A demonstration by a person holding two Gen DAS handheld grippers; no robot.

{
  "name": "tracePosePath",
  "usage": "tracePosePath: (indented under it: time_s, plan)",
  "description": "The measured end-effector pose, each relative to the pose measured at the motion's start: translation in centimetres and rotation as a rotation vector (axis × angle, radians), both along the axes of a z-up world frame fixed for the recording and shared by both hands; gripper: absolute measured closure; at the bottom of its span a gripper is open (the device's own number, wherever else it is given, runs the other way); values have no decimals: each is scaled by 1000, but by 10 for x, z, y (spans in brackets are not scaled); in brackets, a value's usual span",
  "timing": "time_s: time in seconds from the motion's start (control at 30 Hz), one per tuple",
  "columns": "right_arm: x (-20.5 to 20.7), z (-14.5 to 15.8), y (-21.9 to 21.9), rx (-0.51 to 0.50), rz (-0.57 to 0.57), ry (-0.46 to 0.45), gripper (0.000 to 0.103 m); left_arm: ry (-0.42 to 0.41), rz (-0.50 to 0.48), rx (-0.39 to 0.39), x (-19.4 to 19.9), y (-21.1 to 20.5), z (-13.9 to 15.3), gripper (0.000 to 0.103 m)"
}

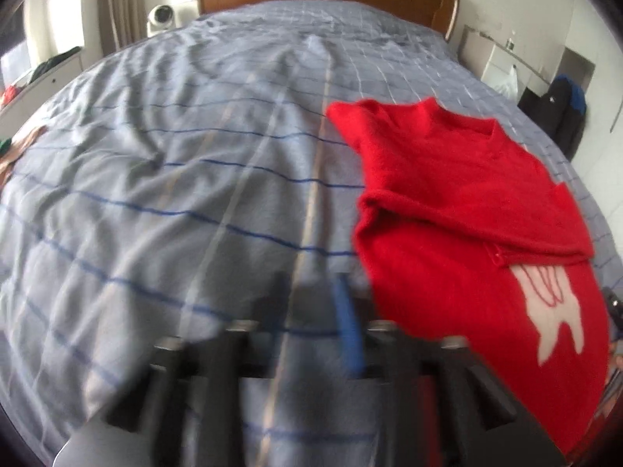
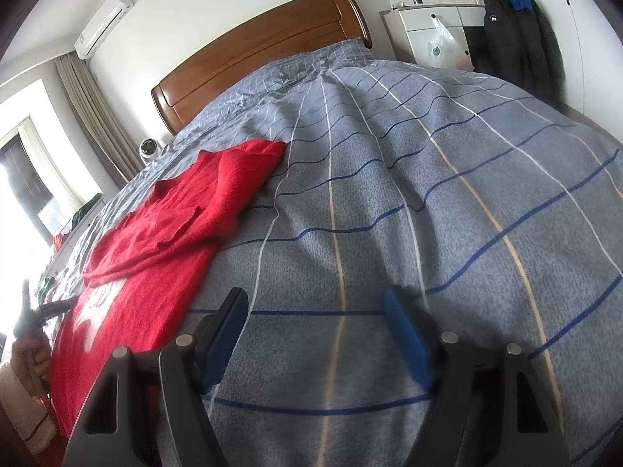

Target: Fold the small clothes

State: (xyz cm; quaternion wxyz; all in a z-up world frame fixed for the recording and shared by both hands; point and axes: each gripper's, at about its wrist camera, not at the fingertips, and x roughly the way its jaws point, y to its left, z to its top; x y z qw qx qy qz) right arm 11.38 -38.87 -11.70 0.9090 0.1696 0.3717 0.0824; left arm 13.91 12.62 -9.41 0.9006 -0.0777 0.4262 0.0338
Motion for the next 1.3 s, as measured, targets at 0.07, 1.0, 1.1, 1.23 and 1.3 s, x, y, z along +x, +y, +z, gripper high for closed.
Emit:
tracePosePath:
  time_s: [0.07,1.0,1.1,1.23,1.3]
  plan:
    - [-1,0,-1,1,0,-1,31,-36,32,12,-5,11,8,32]
    - [-1,1,1,-8,-3,2,31,-6,193,107,44,73,-34,0]
    - [-1,1,1,-12,-4,3,31,-6,193,106,44,73,-34,0]
    - [-1,0,1,-9,-4,2,31,-6,194,107,45,73,-34,0]
    - [-1,1,2,-9,-4,2,31,-5,194,108,45,73,-34,0]
